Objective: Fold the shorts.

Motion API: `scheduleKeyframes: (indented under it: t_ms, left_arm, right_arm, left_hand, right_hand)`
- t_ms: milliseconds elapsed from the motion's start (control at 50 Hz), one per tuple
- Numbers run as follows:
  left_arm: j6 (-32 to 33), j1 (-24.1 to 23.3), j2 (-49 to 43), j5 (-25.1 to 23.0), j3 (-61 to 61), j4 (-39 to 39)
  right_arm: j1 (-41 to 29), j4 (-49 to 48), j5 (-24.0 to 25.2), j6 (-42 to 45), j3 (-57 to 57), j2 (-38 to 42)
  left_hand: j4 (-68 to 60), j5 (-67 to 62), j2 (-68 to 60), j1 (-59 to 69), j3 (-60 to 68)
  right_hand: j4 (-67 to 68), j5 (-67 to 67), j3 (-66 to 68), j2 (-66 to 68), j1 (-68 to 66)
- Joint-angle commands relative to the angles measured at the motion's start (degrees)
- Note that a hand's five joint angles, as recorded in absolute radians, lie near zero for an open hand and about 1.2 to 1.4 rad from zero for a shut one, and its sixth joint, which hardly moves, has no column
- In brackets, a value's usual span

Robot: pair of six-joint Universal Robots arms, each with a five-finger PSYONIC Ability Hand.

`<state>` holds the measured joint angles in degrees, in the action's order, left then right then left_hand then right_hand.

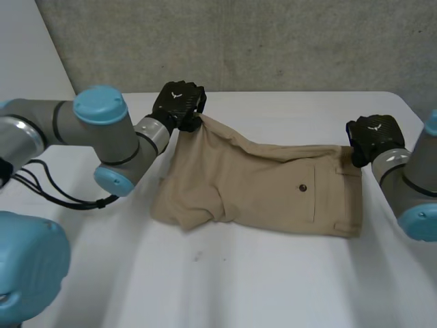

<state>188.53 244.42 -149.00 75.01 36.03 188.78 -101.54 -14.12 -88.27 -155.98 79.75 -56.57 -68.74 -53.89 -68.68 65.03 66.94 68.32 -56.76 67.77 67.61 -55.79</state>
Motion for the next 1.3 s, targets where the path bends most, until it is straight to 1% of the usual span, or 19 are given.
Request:
scheduleKeyframes:
  t_ms: [20,120,240,360,380,420,440,460,480,600,660,740,840,900,920,1060,1120,1220,1300]
  left_arm:
    - [0.6,0.6,-8.0,1.6,-8.8,0.0]
    - [4.2,1.2,-11.3,2.2,-11.8,1.0]
    - [6.8,1.4,-12.9,2.5,-11.2,5.8]
    - [7.1,1.4,-12.7,2.6,-9.0,10.8]
    - [7.0,1.4,-12.5,2.5,-8.3,11.3]
    - [6.8,1.2,-11.4,2.0,-4.9,12.4]
    - [6.8,1.1,-10.7,1.9,-3.6,12.7]
    - [6.8,1.1,-9.7,1.9,-2.2,12.9]
    - [6.9,0.8,-6.9,2.1,0.7,13.7]
    - [6.4,1.1,4.2,2.1,13.0,17.5]
    - [6.4,1.1,10.4,2.1,19.9,17.9]
    - [6.3,1.1,17.4,2.3,29.0,17.5]
    - [6.3,1.3,25.7,2.5,40.6,15.7]
    - [6.2,1.6,29.5,2.4,47.5,12.2]
    - [6.2,1.7,30.1,2.5,48.8,11.4]
    - [4.7,1.8,32.4,3.0,57.1,6.1]
    - [2.2,1.8,32.4,3.6,58.4,5.7]
    - [-2.3,1.8,32.3,6.0,59.3,5.5]
    - [-3.8,1.9,32.3,6.9,59.7,5.5]
  right_arm:
    - [-0.3,-1.8,-1.2,2.5,-6.8,8.1]
    - [-1.2,-2.2,-2.9,7.3,-8.9,11.9]
    - [-2.4,-8.7,-5.8,12.5,-9.4,13.5]
    - [-2.5,-10.1,-5.2,13.9,-9.0,13.2]
    - [-2.6,-10.1,-5.2,13.7,-9.0,13.1]
    - [-2.7,-10.1,-5.5,13.4,-8.8,12.2]
    - [-2.9,-10.1,-5.8,13.1,-8.6,10.7]
    - [-3.0,-10.1,-5.8,12.9,-8.2,9.7]
    - [-2.9,-10.1,-5.8,12.5,-7.8,8.6]
    - [-2.3,-9.9,-5.2,4.4,-2.2,-3.0]
    - [-2.4,-9.1,-5.0,1.7,0.0,-6.5]
    - [-2.4,-3.6,-3.5,0.2,3.9,-10.5]
    - [-1.4,6.1,2.7,-1.1,10.6,-16.4]
    - [-0.2,8.5,5.6,-2.2,14.3,-18.5]
    - [0.5,9.3,7.4,-3.3,16.5,-19.4]
    - [2.9,9.4,12.7,-6.6,23.7,-19.5]
    - [3.5,8.8,12.9,-6.7,24.6,-18.8]
    - [4.1,4.4,12.3,-6.4,24.3,-12.1]
    - [4.6,1.5,12.2,-5.8,23.7,-9.6]
  left_hand:
    - [-11.3,-16.1,-11.3,15.0,13.1]
    - [-11.3,-16.1,-11.3,15.0,13.1]
    - [-11.3,-16.1,-11.3,15.0,13.1]
    - [-11.3,-16.1,-11.3,15.0,13.1]
    - [-11.3,-16.1,-11.3,15.0,13.1]
    - [22.2,17.3,22.1,-18.5,-20.4]
    - [38.5,33.7,38.5,-34.8,-36.7]
    - [53.0,48.1,52.9,-49.3,-51.2]
    - [58.6,53.8,58.6,-54.9,-56.8]
    - [58.7,53.8,58.6,-55.0,-56.9]
    - [58.7,53.8,58.6,-55.0,-56.9]
    - [58.7,53.8,58.6,-55.0,-56.9]
    - [56.9,52.0,56.8,-53.1,-55.0]
    - [55.8,51.0,55.8,-52.1,-54.0]
    - [55.3,50.5,55.3,-51.6,-53.5]
    - [55.2,50.3,55.1,-51.5,-53.4]
    - [55.2,50.3,55.1,-51.5,-53.4]
    - [55.8,51.0,55.8,-52.1,-54.0]
    - [56.3,51.5,56.3,-52.6,-54.5]
  right_hand:
    - [11.7,-13.2,12.2,12.4,-24.2]
    - [11.7,-13.2,12.2,12.4,-24.2]
    - [11.7,-13.2,12.2,12.4,-24.2]
    - [11.7,-13.2,12.2,12.4,-24.2]
    - [-1.1,-0.5,-0.5,-0.4,-11.4]
    - [-34.0,32.5,-33.5,-33.3,21.5]
    - [-58.3,56.8,-57.8,-57.6,45.8]
    - [-58.3,56.8,-57.8,-57.6,45.8]
    - [-58.3,56.8,-57.8,-57.6,45.8]
    - [-58.3,56.8,-57.8,-57.6,45.8]
    - [-58.3,56.8,-57.8,-57.6,45.8]
    - [-58.3,56.8,-57.8,-57.6,45.8]
    - [-58.3,56.8,-57.8,-57.6,45.8]
    - [-58.3,56.8,-57.8,-57.6,45.8]
    - [-54.2,52.7,-53.7,-53.5,41.7]
    - [-43.5,41.9,-42.9,-42.7,30.9]
    - [-43.1,41.5,-42.5,-42.4,30.6]
    - [-41.4,39.9,-40.9,-40.7,28.9]
    - [-35.0,33.5,-34.5,-34.3,22.5]
